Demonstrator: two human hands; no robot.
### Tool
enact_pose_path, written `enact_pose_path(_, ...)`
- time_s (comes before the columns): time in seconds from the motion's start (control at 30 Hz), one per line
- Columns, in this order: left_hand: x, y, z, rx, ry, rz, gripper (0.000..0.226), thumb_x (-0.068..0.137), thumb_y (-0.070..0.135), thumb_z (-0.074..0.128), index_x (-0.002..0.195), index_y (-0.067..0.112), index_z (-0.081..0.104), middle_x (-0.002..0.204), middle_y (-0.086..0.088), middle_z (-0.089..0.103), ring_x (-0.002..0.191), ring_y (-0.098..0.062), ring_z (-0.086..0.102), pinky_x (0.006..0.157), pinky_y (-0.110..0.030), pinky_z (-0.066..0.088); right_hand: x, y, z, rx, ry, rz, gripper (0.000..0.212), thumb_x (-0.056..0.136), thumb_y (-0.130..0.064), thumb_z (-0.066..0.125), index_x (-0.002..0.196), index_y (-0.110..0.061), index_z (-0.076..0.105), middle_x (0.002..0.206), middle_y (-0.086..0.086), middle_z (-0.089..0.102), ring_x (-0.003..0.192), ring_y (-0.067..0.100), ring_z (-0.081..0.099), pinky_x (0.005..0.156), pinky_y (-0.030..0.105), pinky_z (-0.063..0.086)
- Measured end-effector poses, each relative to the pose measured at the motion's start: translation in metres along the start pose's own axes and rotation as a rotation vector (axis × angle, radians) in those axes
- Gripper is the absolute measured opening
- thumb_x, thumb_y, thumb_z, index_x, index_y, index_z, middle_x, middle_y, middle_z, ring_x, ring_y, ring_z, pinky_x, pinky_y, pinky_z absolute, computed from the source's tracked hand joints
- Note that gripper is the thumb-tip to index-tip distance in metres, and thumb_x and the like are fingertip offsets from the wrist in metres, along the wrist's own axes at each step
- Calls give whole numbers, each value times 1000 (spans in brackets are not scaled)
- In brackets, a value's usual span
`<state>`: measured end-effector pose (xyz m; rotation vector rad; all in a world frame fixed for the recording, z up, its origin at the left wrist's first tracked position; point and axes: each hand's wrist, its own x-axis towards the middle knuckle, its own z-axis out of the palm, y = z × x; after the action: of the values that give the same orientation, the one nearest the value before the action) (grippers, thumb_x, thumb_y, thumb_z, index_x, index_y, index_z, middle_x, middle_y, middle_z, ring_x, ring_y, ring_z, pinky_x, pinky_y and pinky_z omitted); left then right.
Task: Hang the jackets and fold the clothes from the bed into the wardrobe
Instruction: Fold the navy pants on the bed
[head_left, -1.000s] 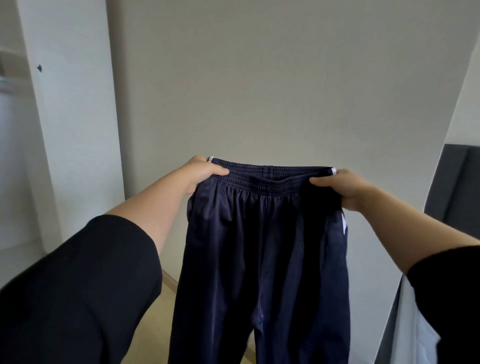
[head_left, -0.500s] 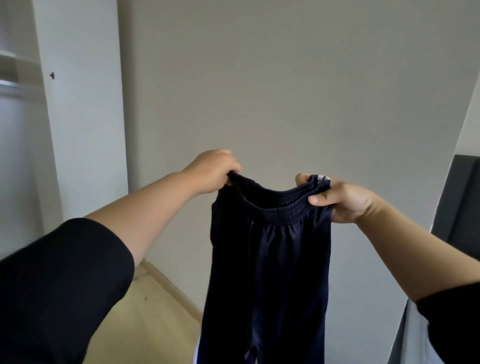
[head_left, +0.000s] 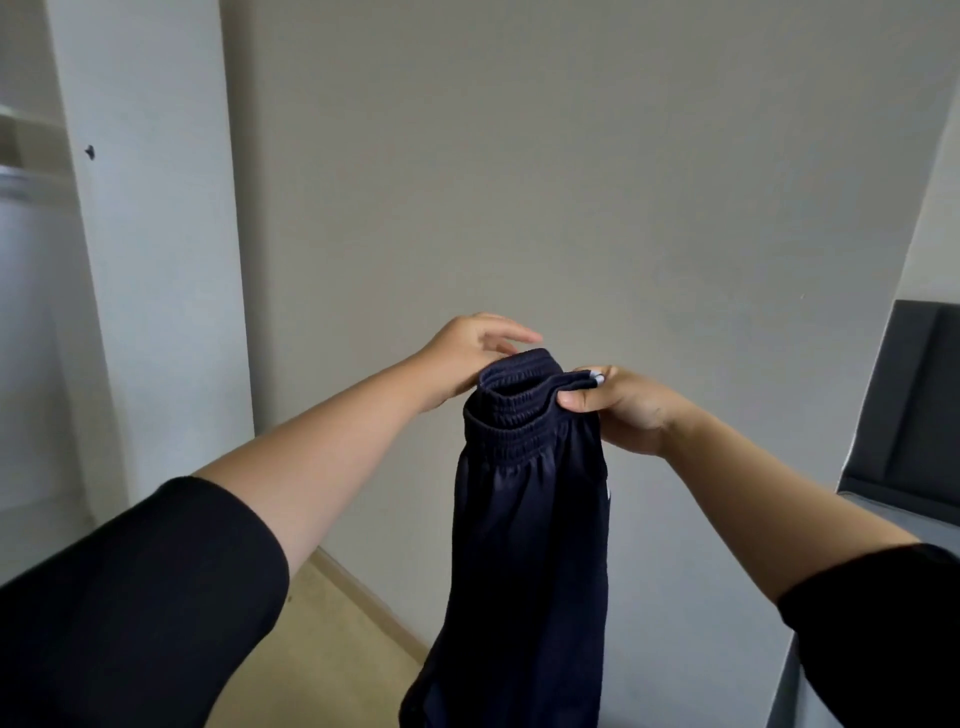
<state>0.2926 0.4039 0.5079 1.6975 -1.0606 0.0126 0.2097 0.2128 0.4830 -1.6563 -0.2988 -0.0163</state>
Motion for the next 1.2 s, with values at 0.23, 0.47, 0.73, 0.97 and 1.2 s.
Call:
enact_pose_path(0.23, -3, -10, -7, -41, -233, -321, 15, 96, 23, 55, 97, 18, 68, 82, 4, 69, 72, -11, 65, 60, -23, 53, 0, 8, -11, 19, 279, -53, 36, 63, -6, 73, 98, 2, 69, 96, 14, 73, 86, 25, 70, 73, 26, 55)
enact_pose_path(0.47, 4, -9, 5, 198, -145, -223, 26, 91, 4, 56, 79, 22, 70, 70, 6, 67, 62, -4, 61, 52, -13, 46, -6, 5, -5, -96, 205, -39, 23, 71, 1, 70, 94, 2, 69, 91, 13, 72, 82, 23, 69, 73, 26, 56)
enact_pose_path(0.73, 7, -1, 14, 148, -205, -244, 30, 97, 42, 47, 96, 25, 71, 88, 4, 71, 75, -9, 63, 66, -23, 47, -6, 8, 0, -304, 486, -50, 11, 76, -2, 76, 75, -8, 67, 74, 11, 68, 67, 22, 66, 67, 31, 57)
enact_pose_path(0.97, 8, -6, 20, 498, -360, -168, 26, 76, 13, 76, 93, 26, 63, 90, 8, 69, 80, -9, 65, 62, -17, 50, -7, 11, -3, -430, 674, -69, 27, 74, -21, 81, 84, -19, 57, 81, 3, 60, 60, 13, 61, 46, 16, 46)
enact_pose_path(1.2, 8, -14, 13, 254, -218, -229, 8, 82, 9, 72, 84, 16, 69, 81, 2, 70, 73, -12, 65, 70, -22, 51, -20, 22, -17, 5, 324, 27, 34, 85, -18, 66, 114, -1, 62, 111, 14, 68, 95, 23, 67, 84, 30, 53)
